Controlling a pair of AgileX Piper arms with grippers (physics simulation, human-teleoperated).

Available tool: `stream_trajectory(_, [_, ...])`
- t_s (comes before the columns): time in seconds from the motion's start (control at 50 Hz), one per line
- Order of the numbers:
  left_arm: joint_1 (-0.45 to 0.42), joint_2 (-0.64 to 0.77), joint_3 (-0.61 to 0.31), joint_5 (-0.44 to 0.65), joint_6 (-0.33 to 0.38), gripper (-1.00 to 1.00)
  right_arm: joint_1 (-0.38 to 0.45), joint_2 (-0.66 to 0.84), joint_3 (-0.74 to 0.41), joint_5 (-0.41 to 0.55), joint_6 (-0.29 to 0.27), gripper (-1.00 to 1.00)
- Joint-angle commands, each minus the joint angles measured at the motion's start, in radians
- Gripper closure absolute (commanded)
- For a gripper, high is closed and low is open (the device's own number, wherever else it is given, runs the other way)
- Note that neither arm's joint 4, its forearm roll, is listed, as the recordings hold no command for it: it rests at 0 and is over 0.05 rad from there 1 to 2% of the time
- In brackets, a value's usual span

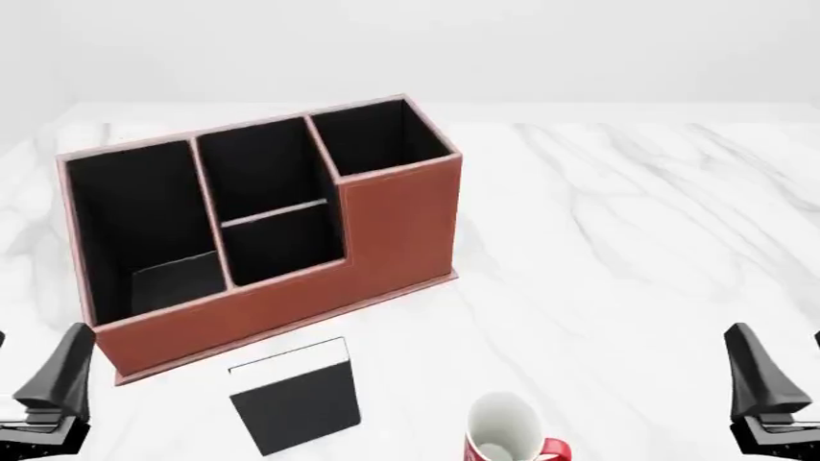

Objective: Pick up the book and place it in the front compartment of the caddy.

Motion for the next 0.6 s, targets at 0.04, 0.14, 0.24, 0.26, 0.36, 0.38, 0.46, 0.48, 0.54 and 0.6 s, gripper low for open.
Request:
stream_trajectory(0.04, [0.000,0.008,-0.001,-0.005,0.000,-1.00,0.000,0.007,-0.003,-0.003,0.001,-1.00])
stream_trajectory(0.14, [-0.001,0.009,0.000,-0.007,0.001,-1.00,0.000,0.007,-0.003,-0.003,0.001,-1.00])
stream_trajectory(0.24, [-0.001,0.009,0.000,-0.007,0.001,-1.00,0.000,0.006,-0.003,-0.002,0.001,-1.00])
stream_trajectory(0.26, [-0.001,0.009,0.000,-0.007,0.001,-1.00,0.000,0.006,-0.003,-0.002,0.001,-1.00])
stream_trajectory(0.36, [0.000,-0.003,0.001,0.001,0.000,-1.00,0.002,0.000,-0.008,0.004,-0.025,-1.00])
stream_trajectory(0.38, [0.000,0.129,0.001,-0.129,0.000,-1.00,0.000,0.005,-0.004,-0.001,0.001,-1.00])
stream_trajectory(0.46, [-0.009,-0.003,0.000,-0.014,0.003,-1.00,0.000,0.006,-0.004,-0.001,0.001,-1.00])
stream_trajectory(0.48, [0.003,-0.003,0.000,-0.020,-0.012,-1.00,0.000,0.007,-0.003,-0.002,0.001,-1.00])
stream_trajectory(0.54, [-0.005,-0.003,-0.004,-0.016,0.000,-1.00,0.000,0.008,-0.003,-0.004,0.001,-1.00])
stream_trajectory(0.6, [0.000,0.000,-0.029,0.005,0.025,-1.00,0.000,0.008,-0.003,-0.004,0.001,-1.00])
